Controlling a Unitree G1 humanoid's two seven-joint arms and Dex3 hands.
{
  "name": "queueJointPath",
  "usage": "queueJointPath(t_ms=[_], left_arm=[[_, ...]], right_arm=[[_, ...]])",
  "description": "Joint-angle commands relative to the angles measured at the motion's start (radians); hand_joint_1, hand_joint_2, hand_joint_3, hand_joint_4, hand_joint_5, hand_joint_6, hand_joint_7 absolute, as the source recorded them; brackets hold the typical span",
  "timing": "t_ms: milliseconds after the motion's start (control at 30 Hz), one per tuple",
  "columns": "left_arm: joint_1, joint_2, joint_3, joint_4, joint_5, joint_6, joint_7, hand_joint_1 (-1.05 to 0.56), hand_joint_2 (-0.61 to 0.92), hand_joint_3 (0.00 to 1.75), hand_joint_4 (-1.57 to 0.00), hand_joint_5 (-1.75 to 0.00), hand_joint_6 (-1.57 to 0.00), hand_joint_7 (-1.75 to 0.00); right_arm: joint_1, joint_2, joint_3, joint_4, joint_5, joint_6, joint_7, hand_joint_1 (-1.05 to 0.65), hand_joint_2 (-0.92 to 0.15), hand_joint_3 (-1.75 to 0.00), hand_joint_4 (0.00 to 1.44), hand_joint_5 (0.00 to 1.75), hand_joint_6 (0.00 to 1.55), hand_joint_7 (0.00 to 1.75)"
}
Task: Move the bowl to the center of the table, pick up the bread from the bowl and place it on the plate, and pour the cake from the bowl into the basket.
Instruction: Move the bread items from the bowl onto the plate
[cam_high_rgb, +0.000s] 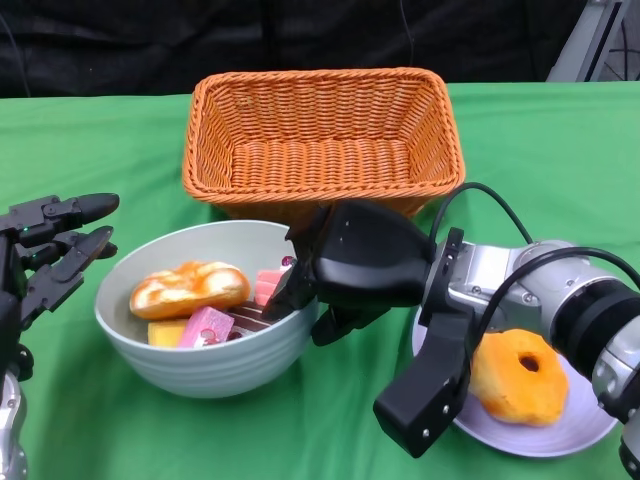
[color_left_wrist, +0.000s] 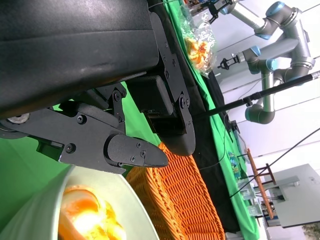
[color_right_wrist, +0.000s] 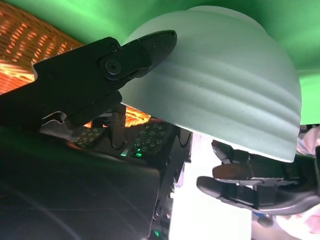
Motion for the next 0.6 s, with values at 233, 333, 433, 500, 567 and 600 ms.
queueJointPath(t_ms=[233, 333, 433, 500, 567, 600], left_arm=[[0.009, 0.008, 0.009, -0.011, -0.008, 0.004, -0.007, -0.24, 0.92, 0.17, -0.81, -1.03, -1.12, -0.02], [0.010, 0.009, 0.010, -0.012, -0.007, 0.006, -0.005, -0.24, 0.92, 0.17, -0.81, -1.03, -1.12, -0.02], [0.013, 0.009, 0.010, -0.015, -0.008, 0.009, -0.006, -0.25, 0.92, 0.16, -0.81, -1.03, -1.12, -0.02], [0.013, 0.009, 0.010, -0.015, -0.008, 0.005, -0.008, -0.25, 0.92, 0.16, -0.81, -1.03, -1.12, -0.02], [0.013, 0.010, 0.009, -0.015, -0.007, 0.002, -0.009, -0.24, 0.92, 0.16, -0.81, -1.03, -1.12, -0.02], [0.013, 0.010, 0.009, -0.015, -0.007, 0.001, -0.010, -0.24, 0.92, 0.16, -0.81, -1.03, -1.12, -0.02]], right_arm=[[0.030, -0.005, 0.053, -0.007, -0.060, 0.043, -0.130, -0.37, -0.80, 0.00, 0.80, 1.17, 1.20, 0.02], [0.035, -0.006, 0.069, -0.015, -0.076, 0.059, -0.150, -0.39, -0.81, 0.00, 0.81, 1.17, 1.19, 0.01], [0.041, -0.012, 0.077, -0.024, -0.084, 0.066, -0.144, -0.42, -0.81, 0.00, 0.83, 1.12, 1.18, 0.00], [0.048, -0.021, 0.075, -0.037, -0.074, 0.064, -0.105, -0.45, -0.81, 0.00, 0.82, 1.08, 1.17, 0.00], [0.055, -0.028, 0.073, -0.049, -0.068, 0.064, -0.080, -0.46, -0.81, 0.00, 0.83, 1.03, 1.16, 0.00], [0.057, -0.030, 0.071, -0.054, -0.066, 0.065, -0.074, -0.46, -0.81, 0.00, 0.84, 1.02, 1.16, 0.00]])
